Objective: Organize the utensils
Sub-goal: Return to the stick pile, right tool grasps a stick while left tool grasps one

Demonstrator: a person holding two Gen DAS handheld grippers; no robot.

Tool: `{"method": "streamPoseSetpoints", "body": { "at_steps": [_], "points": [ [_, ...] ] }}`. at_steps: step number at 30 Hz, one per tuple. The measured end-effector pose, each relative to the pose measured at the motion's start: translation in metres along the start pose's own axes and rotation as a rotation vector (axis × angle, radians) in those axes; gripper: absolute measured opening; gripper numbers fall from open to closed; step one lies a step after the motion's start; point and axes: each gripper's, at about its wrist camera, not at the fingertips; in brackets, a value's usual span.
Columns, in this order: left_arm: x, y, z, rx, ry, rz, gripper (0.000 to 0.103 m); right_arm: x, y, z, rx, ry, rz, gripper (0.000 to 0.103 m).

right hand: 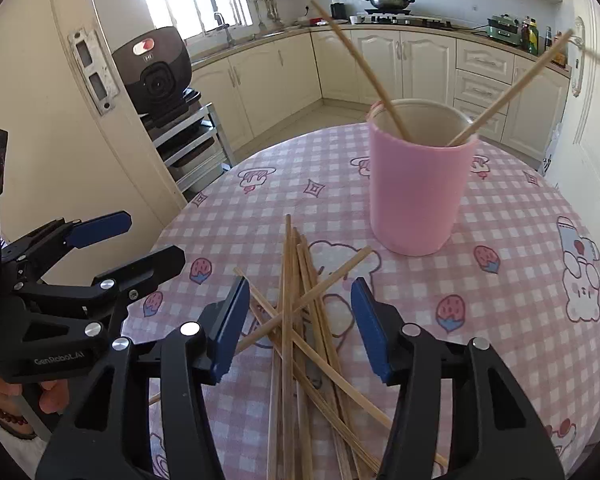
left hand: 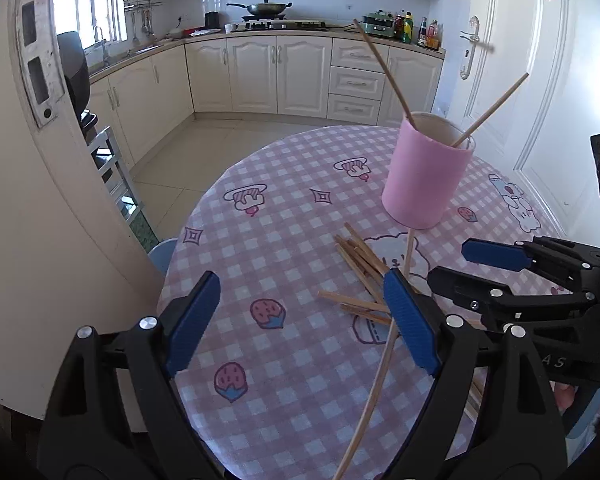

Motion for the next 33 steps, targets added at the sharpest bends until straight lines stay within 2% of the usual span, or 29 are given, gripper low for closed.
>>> {"method": "streamPoseSetpoints", "body": {
  "at_steps": [8, 11, 13, 14, 19, 26, 33],
  "points": [
    [0.017, 0.001, 0.026, -0.034, -0.038, 0.017, 0.082, 0.044, -0.014, 0.021, -0.075, 0.051, 0.083, 0.032],
    [0.022, 0.001, 0.03, -0.045, -0.035, 0.029, 0.082, 0.055, -0.02, 0.021, -0.084, 0.052, 0.109, 0.022],
    [0.025, 0.001, 0.031, -0.046, -0.031, 0.036, 0.082, 0.06, -0.021, 0.02, -0.09, 0.053, 0.127, 0.008],
    [0.027, 0.0, 0.031, -0.046, -0.03, 0.039, 0.082, 0.062, -0.022, 0.019, -0.088, 0.053, 0.131, 0.005],
    [0.032, -0.003, 0.021, -0.037, -0.005, 0.046, 0.082, 0.049, -0.021, 0.006, -0.05, 0.019, 0.105, 0.005],
    [0.043, -0.009, -0.015, 0.022, 0.047, 0.068, 0.082, 0.011, -0.018, -0.022, 0.019, -0.009, 0.031, 0.005],
    [0.061, -0.014, -0.057, 0.078, 0.105, 0.123, 0.082, -0.004, -0.009, -0.05, 0.058, 0.028, 0.019, 0.005]
  ]
}}
Point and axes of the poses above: each gripper's, at about its wrist camera, not at the fingertips, and x roughly the way its jaws point, z to its left, y to its underside, and after that the axes turned 2 degrees about -x, right-handed
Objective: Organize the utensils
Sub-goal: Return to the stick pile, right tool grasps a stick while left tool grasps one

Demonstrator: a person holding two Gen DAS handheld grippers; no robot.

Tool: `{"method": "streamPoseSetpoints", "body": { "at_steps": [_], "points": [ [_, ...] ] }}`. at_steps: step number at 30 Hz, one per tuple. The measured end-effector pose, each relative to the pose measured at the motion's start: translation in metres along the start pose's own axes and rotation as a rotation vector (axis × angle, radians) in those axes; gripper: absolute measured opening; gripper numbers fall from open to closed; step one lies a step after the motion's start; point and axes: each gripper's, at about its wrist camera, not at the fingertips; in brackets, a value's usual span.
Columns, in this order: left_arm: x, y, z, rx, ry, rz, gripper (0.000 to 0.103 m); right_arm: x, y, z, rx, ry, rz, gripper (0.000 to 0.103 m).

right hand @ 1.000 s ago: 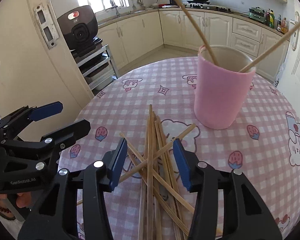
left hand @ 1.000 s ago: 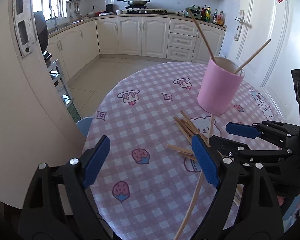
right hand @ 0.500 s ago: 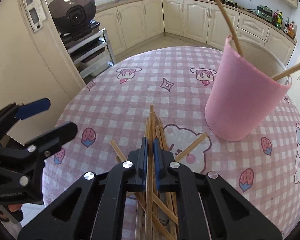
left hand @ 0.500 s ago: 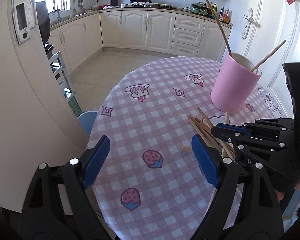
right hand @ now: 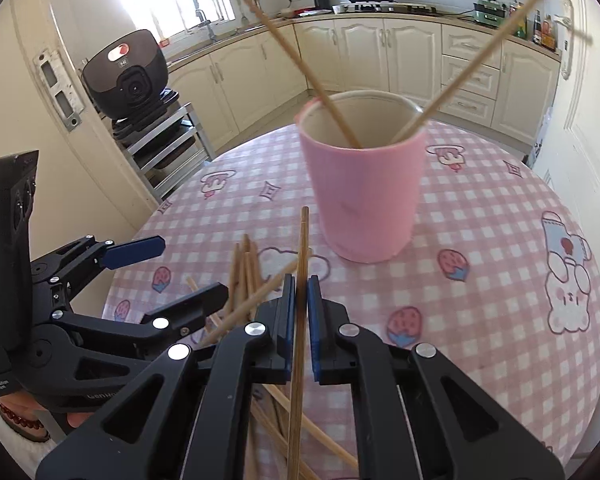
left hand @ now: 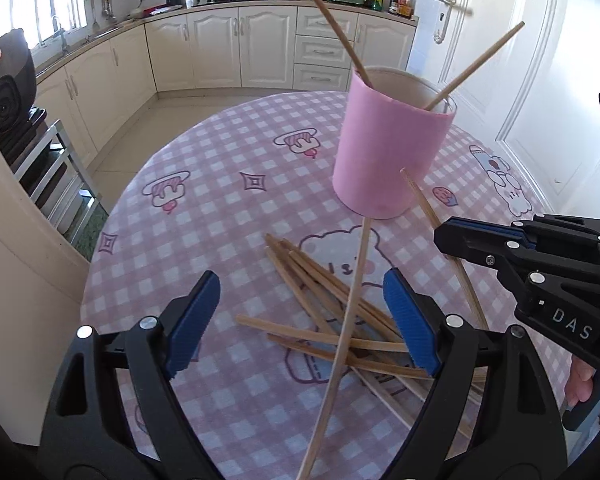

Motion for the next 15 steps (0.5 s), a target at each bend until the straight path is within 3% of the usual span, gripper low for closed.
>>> {"method": "streamPoseSetpoints", "body": {
  "at_steps": [5, 8, 12, 14, 15],
  "points": [
    [0.022, -0.006, -0.019, 0.032, -0.004, 0.061, 0.078, -0.001, 0.005, -0.012, 0.03, -0.002, 0.001, 0.005],
    [0.033, -0.008, -0.027, 0.059, -0.009, 0.101, 0.062, -0.001, 0.007, -0.014, 0.024, 0.005, 0.003, 0.005],
    [0.046, -0.01, -0.031, 0.059, -0.002, 0.153, 0.032, -0.001, 0.009, -0.016, 0.026, -0.004, 0.008, 0.005],
    [0.049, -0.012, -0.03, 0.056, -0.007, 0.158, 0.029, 0.0, 0.009, -0.016, 0.022, 0.0, 0.01, 0.005],
    [0.05, -0.012, -0.03, 0.056, -0.01, 0.16, 0.022, 0.0, 0.009, -0.016, 0.024, -0.005, 0.011, 0.005]
  ]
}}
Point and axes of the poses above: each gripper's, at about its wrist camera, not at the fingertips, and x roughly the way its jaws point, z to its left, y to its underside, and after that the axes turned 2 degrees about -x, right-handed
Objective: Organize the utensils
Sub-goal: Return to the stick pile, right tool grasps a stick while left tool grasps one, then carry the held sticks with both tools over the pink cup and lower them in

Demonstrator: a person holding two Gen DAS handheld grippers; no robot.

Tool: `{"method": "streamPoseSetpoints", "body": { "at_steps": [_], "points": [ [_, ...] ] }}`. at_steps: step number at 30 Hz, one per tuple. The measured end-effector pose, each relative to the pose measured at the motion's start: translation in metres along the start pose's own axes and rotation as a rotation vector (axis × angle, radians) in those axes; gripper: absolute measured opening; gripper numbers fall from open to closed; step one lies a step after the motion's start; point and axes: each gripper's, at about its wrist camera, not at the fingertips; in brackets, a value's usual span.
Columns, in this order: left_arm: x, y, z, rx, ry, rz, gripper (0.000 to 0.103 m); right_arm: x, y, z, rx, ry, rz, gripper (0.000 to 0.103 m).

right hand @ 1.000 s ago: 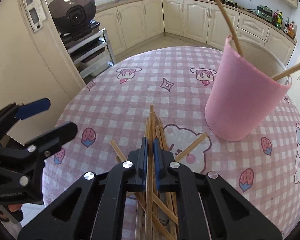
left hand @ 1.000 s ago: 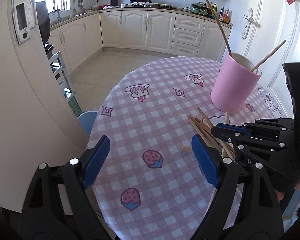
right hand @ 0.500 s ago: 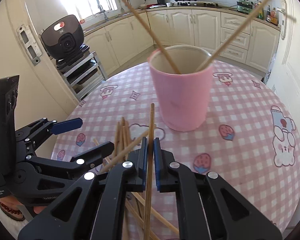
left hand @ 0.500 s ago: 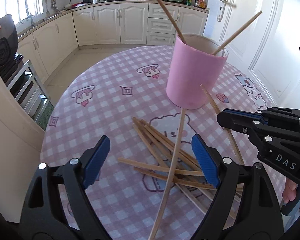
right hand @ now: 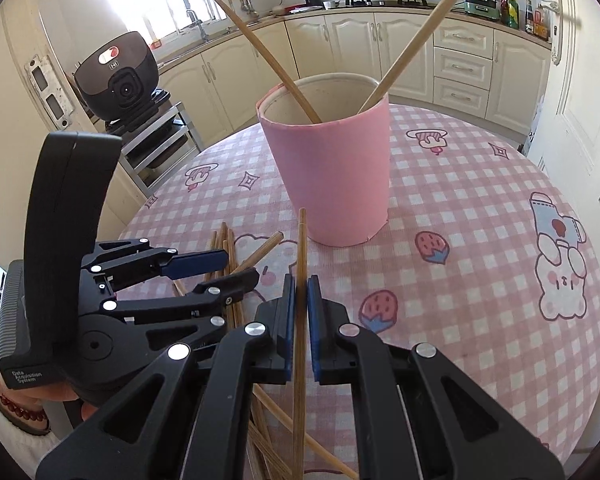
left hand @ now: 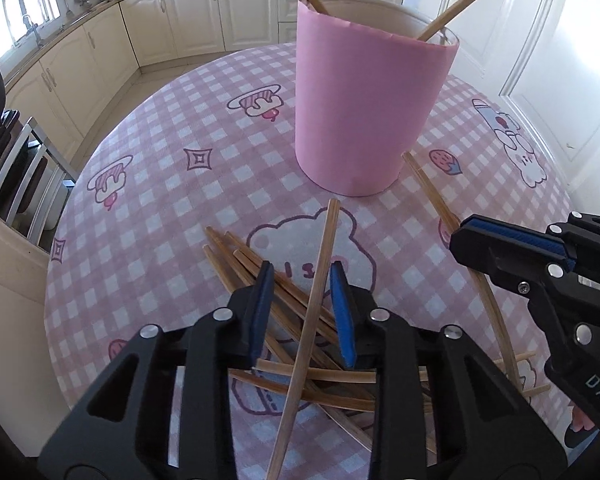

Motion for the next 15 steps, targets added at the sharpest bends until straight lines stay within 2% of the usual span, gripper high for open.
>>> {"method": "streamPoseSetpoints", "body": {
  "at_steps": [1, 4, 8, 15],
  "points": [
    [-0.001, 0.0, 0.001, -0.006, -0.003, -0.003, 0.01, 0.0, -0.001, 0.0, 0.003, -0.003, 0.0, 0.005],
    [-0.005, 0.0, 0.008, -0.046, 0.036, -0.003, 0.008, -0.001, -0.001, 0.001, 0.001, -0.005, -0.003, 0.005],
    [-0.028, 0.001, 0.014, -0.046, 0.041, -0.048, 0.007, -0.009, -0.005, 0.007, -0.002, -0.019, -0.021, 0.005],
    [-0.092, -0.004, 0.016, -0.053, 0.079, -0.182, 0.007, -0.041, -0.017, 0.022, -0.016, -0.058, -0.097, 0.005]
  ]
}}
Point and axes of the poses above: each gripper's, at about its wrist camera, not at the fingertips, and x roughly the way its jaws point, z to its left, y to its underside, and after that the axes turned 2 degrees about -x, right-handed
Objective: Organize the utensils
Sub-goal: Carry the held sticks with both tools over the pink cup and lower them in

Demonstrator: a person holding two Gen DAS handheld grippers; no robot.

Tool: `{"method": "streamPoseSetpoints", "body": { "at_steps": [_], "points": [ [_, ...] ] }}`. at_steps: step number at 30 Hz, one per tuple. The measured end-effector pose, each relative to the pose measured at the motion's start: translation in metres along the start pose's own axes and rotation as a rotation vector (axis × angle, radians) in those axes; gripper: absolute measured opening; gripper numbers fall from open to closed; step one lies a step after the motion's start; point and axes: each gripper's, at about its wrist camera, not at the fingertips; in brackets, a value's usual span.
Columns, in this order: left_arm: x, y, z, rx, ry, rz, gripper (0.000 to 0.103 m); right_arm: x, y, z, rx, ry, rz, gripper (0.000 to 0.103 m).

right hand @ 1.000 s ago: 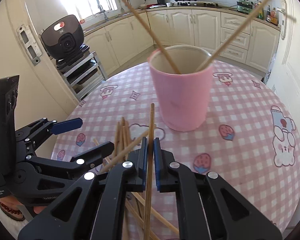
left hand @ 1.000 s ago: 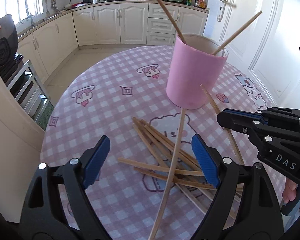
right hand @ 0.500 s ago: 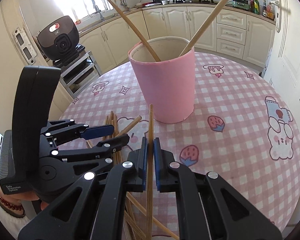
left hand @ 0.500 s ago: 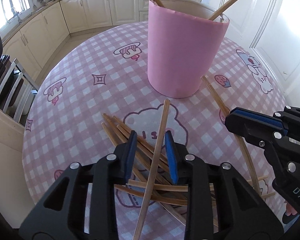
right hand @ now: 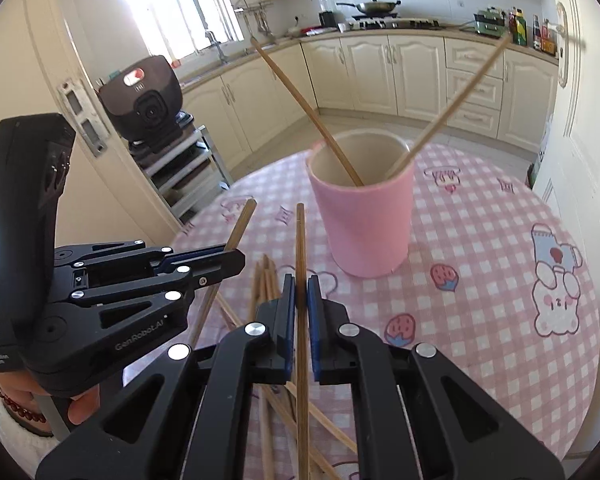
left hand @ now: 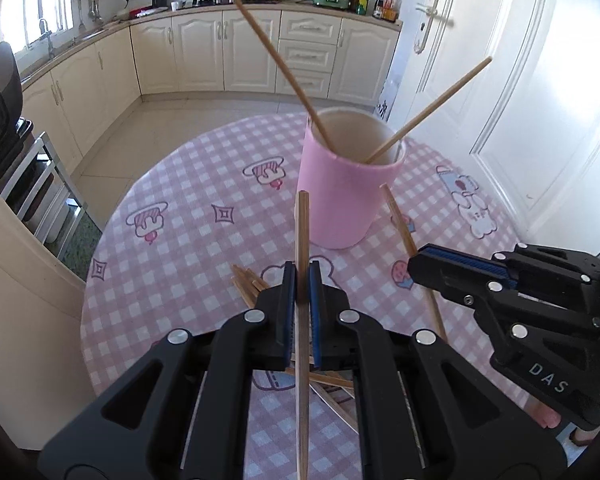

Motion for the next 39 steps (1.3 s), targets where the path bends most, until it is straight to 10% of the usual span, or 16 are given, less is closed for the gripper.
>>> {"method": "streamPoseSetpoints", "body": {
  "at_steps": [20, 39],
  "points": [
    [-0.102, -0.017, -0.018, -0.007, 0.045, -0.261, 0.006, -0.074, -0.029, 0.035, -0.06, -0.036, -0.185, 0.005],
    [-0.129, -0.082, -0.026, -0.087, 0.036, -0.488, 0.006, -0.12, -0.085, 0.023, -0.09, 0.119, -0.409, 0.005]
  ]
}}
Point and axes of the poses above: each gripper's, at about its wrist camera, not at the fingertips, and x roughly the way its jaws point, z to its left, y to its underside, and after that the axes turned 2 degrees about -x, right-handed
